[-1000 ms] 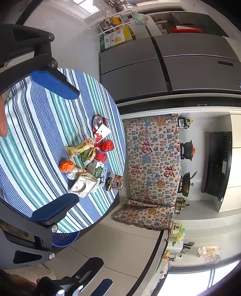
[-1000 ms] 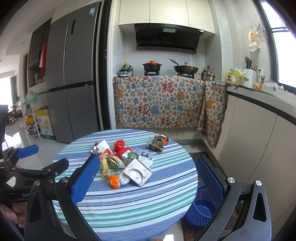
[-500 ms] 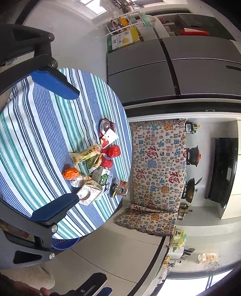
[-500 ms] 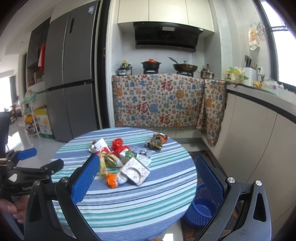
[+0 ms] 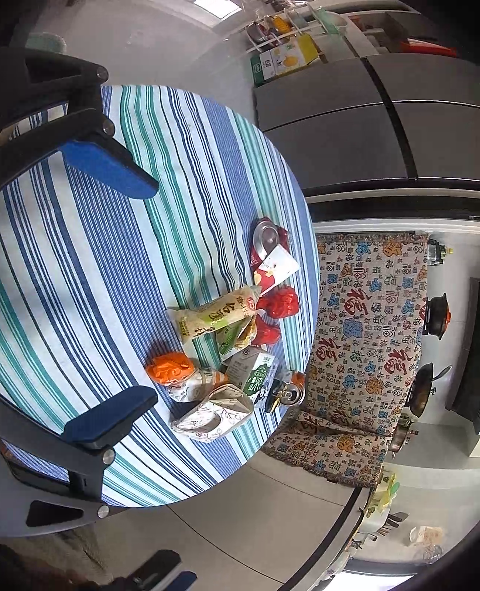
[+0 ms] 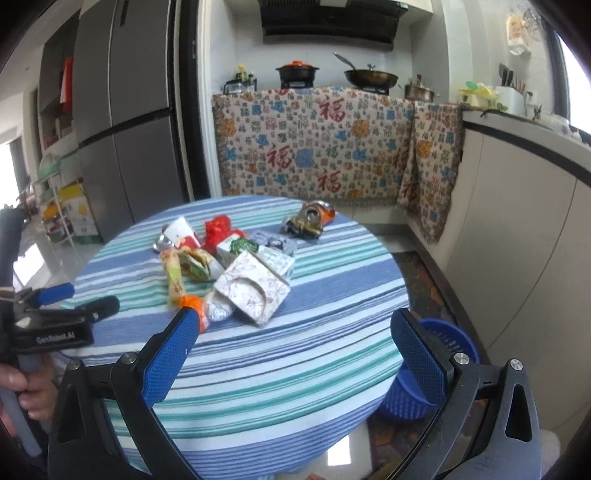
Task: Collect trash
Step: 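Move left tool toward yellow-green bread bag while right tool approaches white floral paper bag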
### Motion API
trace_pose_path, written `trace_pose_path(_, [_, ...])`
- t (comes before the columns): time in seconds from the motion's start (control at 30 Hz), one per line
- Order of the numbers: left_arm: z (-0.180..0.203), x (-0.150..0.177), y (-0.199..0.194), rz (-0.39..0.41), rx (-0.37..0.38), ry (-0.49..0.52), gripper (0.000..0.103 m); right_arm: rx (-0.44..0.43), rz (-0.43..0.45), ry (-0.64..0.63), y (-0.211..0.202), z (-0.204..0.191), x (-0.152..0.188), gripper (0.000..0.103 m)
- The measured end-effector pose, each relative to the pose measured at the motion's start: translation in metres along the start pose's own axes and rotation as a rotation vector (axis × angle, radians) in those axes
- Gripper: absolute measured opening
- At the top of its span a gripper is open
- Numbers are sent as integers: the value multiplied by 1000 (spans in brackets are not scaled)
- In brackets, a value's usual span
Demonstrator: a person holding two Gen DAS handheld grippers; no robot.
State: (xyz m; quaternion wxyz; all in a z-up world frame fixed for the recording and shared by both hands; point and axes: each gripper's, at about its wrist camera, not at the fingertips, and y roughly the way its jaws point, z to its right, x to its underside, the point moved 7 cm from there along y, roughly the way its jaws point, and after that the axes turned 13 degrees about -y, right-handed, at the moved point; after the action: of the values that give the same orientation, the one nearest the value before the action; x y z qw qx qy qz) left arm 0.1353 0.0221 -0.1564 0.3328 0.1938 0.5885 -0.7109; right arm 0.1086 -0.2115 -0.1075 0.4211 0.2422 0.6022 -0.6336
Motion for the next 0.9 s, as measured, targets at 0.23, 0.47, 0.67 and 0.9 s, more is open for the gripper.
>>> trace_pose_path(0.23, [6,-21,38,-26,50,-20,103,-36,-132,-25,59,-6,35,103])
trace_pose_path(0.47, [13,-36,85,-84,70,-42,103,-78,-215,-39,100,-20,57,103])
trace_pose_path(0.67, [12,-31,121,-145,35,-47,103,-95,-227,-39,104,-20,62,103])
trace_pose_path(0.9, [7,-24,137,-245,92,-46,38,-100,-205,-73,110,-13,47,103])
